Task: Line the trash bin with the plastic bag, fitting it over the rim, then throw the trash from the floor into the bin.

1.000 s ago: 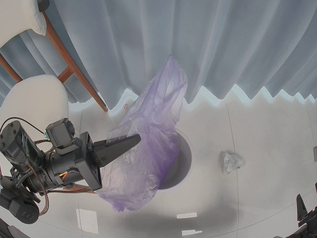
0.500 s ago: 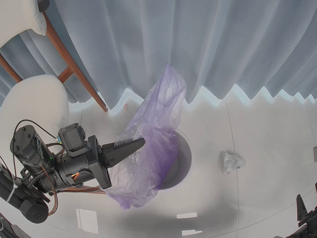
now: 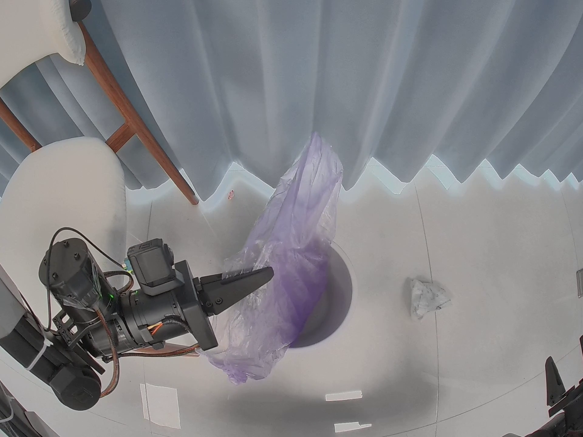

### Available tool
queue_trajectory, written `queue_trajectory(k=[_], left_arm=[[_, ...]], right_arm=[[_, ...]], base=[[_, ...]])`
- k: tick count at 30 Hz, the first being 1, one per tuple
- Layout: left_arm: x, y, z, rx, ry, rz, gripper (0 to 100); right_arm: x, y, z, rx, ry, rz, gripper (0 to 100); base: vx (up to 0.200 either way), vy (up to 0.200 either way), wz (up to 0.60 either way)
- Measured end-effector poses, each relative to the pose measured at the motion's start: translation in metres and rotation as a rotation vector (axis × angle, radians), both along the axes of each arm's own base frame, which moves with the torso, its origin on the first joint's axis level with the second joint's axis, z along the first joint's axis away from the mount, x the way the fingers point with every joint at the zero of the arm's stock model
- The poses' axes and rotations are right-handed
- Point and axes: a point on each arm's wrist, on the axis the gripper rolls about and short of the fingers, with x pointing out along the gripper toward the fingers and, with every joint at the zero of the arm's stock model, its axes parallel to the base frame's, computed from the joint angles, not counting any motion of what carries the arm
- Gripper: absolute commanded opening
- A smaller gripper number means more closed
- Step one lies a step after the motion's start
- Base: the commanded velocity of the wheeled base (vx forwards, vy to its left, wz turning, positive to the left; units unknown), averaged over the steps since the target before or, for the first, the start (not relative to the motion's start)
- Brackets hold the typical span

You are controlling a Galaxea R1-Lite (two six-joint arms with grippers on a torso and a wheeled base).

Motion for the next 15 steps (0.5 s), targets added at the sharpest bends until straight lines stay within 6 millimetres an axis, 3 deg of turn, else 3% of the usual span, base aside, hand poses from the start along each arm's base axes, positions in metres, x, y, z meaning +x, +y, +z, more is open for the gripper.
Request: queue_trajectory(k=[15], left_arm=[[0.009, 0.0, -0.013, 0.025, 0.042, 0.018, 0]], right_arm=[[0.0, 0.0, 0.0, 0.0, 0.0, 0.0, 100]], base=[[0.0, 0.0, 0.0]])
